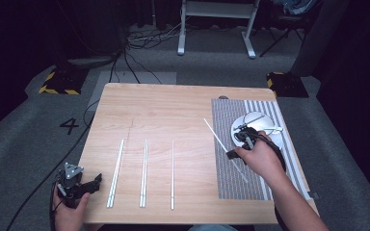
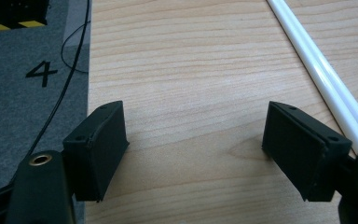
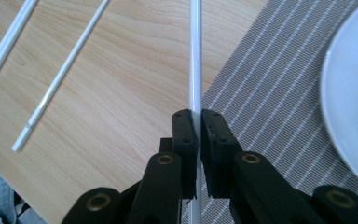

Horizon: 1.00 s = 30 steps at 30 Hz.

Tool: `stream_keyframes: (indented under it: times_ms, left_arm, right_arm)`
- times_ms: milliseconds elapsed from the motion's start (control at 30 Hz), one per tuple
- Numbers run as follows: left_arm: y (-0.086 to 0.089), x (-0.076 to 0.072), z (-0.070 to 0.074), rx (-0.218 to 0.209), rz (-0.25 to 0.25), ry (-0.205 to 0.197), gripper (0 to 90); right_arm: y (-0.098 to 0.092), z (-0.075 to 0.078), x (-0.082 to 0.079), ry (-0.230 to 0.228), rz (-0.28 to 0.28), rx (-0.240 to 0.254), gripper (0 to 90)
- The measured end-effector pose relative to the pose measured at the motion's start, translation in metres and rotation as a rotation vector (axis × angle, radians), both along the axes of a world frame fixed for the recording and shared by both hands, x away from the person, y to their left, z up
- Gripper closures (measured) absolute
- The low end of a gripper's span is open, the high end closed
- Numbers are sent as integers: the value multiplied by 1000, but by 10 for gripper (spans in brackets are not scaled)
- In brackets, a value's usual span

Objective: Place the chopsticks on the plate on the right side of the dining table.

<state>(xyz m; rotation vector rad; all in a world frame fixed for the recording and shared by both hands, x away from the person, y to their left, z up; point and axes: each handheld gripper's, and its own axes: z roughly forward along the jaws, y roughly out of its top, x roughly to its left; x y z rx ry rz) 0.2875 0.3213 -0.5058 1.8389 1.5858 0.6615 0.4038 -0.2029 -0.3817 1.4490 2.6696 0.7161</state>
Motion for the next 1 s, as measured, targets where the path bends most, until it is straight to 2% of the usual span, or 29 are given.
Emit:
stream_keyframes:
  times_ms: [133, 300, 467, 767, 1000]
  left_arm:
    - [0, 0, 0, 0, 0, 0, 216]
    - [0, 0, 0, 0, 0, 0, 216]
    - [0, 0, 0, 0, 0, 0, 216]
    - [0, 0, 0, -1, 0, 0, 216]
    - [0, 0, 0, -1, 1, 0, 215]
  right_arm:
    - [-15, 6, 4, -17, -27, -20, 853]
    - [-28, 7, 10, -46, -30, -65, 853]
    - [-36, 5, 15, -56, -34, -87, 853]
    - [-57, -8, 34, -50, -77, -142, 853]
    - [-61, -21, 42, -52, -52, -176, 853]
